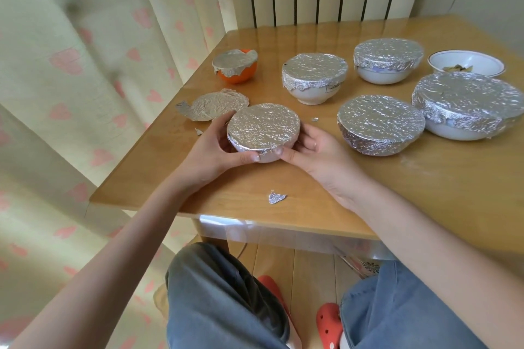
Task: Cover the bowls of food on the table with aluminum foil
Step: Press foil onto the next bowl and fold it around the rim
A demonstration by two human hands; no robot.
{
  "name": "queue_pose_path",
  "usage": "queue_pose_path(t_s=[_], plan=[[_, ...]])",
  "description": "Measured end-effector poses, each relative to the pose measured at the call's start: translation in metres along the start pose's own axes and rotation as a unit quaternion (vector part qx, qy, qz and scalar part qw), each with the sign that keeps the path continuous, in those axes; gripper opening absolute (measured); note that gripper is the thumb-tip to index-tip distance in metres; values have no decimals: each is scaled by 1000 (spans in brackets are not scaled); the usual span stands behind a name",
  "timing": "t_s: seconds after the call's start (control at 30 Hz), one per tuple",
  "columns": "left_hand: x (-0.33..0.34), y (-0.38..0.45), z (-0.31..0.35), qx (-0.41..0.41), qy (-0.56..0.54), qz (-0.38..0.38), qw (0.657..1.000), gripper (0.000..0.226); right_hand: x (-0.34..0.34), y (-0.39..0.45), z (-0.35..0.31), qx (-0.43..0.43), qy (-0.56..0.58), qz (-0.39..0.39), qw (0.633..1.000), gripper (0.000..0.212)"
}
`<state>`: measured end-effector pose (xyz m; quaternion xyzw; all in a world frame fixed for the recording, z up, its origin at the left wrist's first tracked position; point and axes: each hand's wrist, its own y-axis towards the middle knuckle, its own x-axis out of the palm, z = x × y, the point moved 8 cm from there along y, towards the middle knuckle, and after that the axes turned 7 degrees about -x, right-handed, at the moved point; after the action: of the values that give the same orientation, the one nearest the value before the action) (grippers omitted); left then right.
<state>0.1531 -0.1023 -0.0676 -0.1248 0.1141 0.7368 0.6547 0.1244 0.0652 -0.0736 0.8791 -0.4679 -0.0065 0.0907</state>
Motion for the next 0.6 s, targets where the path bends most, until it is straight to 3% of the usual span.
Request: queue_pose_path(t_s=[0.17,0.27,0.33,0.5,0.6], plan=[[0,0,1,-1,-12,-4,1000,132,0,0,-2,1,-4,35,999,48],[1,-3,-2,-22,1,-35,999,136,-3,-5,6,44,17,32,998,76],[2,-7,-8,-27,-11,-61,998,124,-7,-11,10,76,39,42,995,87],[-1,-18,-10,-30,-55,2,998,86,1,-15,5,95,72,33,992,62],[-8,-18,3,-6,-67,40,997,82,7,-12,-6,87,87,21,992,56]])
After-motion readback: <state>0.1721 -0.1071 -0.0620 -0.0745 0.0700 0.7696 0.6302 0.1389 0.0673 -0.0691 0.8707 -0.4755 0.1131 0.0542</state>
